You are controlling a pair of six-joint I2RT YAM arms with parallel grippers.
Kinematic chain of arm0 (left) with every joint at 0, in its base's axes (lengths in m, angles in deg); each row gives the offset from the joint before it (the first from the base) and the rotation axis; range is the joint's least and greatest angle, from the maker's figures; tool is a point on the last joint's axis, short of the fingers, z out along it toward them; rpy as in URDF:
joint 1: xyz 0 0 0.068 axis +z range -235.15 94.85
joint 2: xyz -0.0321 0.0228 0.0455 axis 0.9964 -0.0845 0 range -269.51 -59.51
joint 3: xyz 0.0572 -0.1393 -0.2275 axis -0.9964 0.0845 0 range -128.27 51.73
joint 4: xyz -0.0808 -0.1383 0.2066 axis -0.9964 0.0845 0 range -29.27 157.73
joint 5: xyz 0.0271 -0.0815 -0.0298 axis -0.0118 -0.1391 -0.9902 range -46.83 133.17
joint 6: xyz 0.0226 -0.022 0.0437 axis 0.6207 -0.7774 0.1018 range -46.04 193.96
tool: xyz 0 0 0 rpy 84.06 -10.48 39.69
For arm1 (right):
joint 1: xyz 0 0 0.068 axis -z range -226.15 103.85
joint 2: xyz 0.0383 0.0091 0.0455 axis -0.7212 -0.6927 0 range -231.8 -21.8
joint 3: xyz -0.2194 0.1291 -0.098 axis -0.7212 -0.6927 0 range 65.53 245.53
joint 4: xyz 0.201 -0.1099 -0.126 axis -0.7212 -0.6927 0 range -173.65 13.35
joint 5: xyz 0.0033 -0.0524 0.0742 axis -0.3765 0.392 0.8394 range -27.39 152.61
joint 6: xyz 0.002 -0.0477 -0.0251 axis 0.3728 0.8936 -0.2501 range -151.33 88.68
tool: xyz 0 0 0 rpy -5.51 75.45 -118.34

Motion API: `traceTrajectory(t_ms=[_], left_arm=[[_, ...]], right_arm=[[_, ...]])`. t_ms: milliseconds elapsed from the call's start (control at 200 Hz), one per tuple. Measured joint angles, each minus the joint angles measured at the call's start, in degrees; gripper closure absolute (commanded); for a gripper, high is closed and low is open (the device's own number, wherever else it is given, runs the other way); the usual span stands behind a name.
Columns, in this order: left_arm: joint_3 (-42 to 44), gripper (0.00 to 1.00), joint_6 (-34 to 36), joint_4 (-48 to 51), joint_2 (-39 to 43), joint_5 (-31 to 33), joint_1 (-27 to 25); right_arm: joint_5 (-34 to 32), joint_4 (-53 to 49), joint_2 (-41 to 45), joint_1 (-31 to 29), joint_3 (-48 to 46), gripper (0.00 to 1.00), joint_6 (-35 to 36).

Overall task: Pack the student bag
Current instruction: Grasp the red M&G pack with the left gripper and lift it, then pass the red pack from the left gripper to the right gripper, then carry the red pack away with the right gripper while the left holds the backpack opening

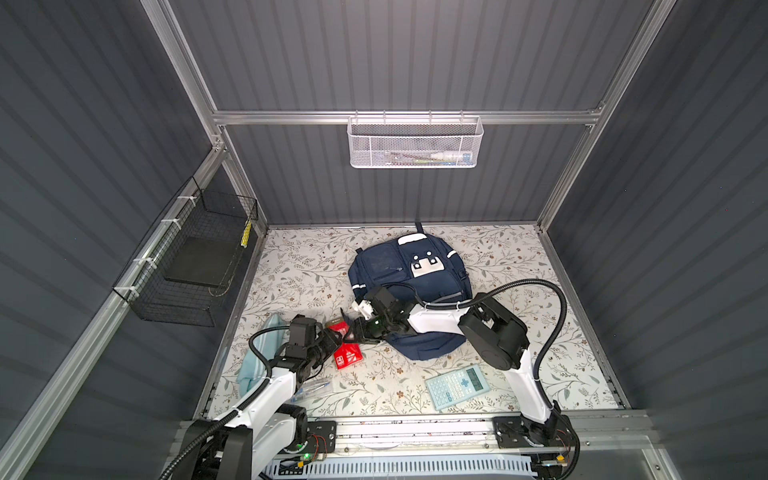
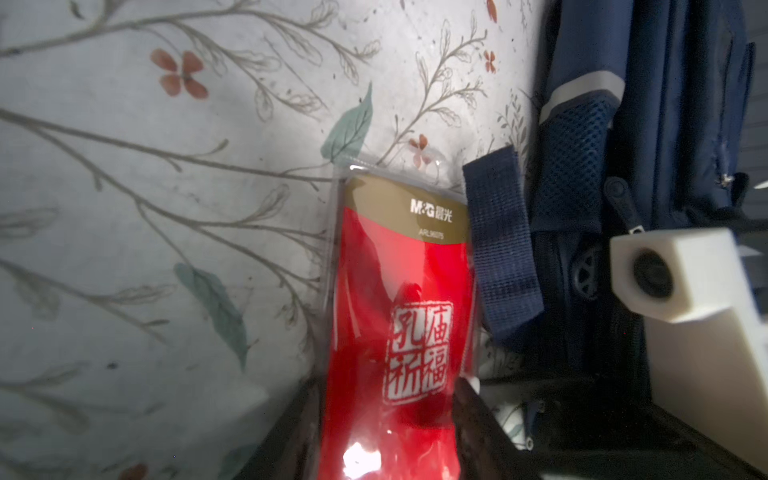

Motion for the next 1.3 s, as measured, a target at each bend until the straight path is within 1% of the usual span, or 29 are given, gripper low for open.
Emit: traceTrajectory(t_ms=[75, 145, 255, 300, 335, 425, 520, 590, 730, 820, 860, 911, 1026, 1051, 1131, 1186, 1296], left_arm=[[0.0, 0.55, -0.1, 0.3, 0.2, -0.2, 0.0], [0.0, 0.56, -0.5, 1.1, 0.7, 0.0, 0.0], [0.2, 0.54, -0.5, 3.3, 2.2, -0.2, 0.0], [0.0, 0.53, -0.4, 4.1, 2.4, -0.4, 0.0], [-0.4, 0.51, -0.3, 4.9, 2.5, -0.4, 0.0], [-2.0, 0.46, 0.4, 7.5, 2.8, -0.5, 0.0], [-5.4, 0.33, 2.2, 12.1, 4.5, -0.4, 0.0], [-9.4, 0.25, 4.7, 15.4, 6.2, -0.5, 0.0], [-20.7, 0.17, 11.7, 21.2, 6.2, -0.4, -0.1], [-26.0, 0.16, 15.5, 22.0, 4.9, -1.4, -0.5], [-27.8, 0.17, 17.0, 22.1, 3.7, -1.7, -1.8], [-29.6, 0.17, 18.6, 22.1, 1.6, -0.9, -5.1], [-35.1, 0.18, 22.8, 22.6, -6.4, 2.7, -17.2], [-36.9, 0.18, 23.9, 22.8, -8.7, 3.5, -19.9], [-42.6, 0.17, 27.8, 23.4, -16.0, 5.3, -26.2], [-47.1, 0.14, 30.9, 24.3, -20.9, 6.7, -29.3], [-57.1, 0.12, 38.8, 27.1, -31.7, 9.9, -35.0]], right_arm=[[0.3, 1.4, -0.9, -0.1, 0.4, 0.6, -0.6], [1.1, 1.8, -1.5, -0.1, 1.0, 0.65, -0.6], [1.4, 2.7, -1.8, -0.1, 1.2, 0.88, -0.4], [1.9, 3.6, -1.7, -0.1, 1.2, 0.95, 0.1], [2.1, 3.9, -1.4, -0.1, 1.2, 0.98, 0.4], [1.6, 3.4, -0.1, 0.0, 0.7, 1.0, 1.1], [-0.7, 0.5, 3.6, -0.3, -0.6, 1.0, 3.0], [-3.6, -1.7, 9.0, -0.5, -2.8, 1.0, 4.6], [-8.8, -5.1, 21.0, -0.7, -6.7, 1.0, 7.6], [-11.2, -6.2, 26.8, 0.2, -8.6, 1.0, 8.7], [-12.3, -6.4, 29.4, 0.9, -10.3, 1.0, 9.2], [-13.8, -6.7, 32.7, 2.2, -13.3, 1.0, 9.6], [-16.8, -9.0, 41.1, 6.9, -21.4, 1.0, 10.4], [-17.3, -9.6, 43.0, 8.4, -23.1, 1.0, 10.4], [-18.9, -12.1, 50.2, 13.5, -28.4, 1.0, 10.9], [-20.6, -14.5, 55.6, 17.2, -31.3, 1.0, 11.6], [-22.5, -20.2, 67.7, 25.2, -35.1, 1.0, 13.4]])
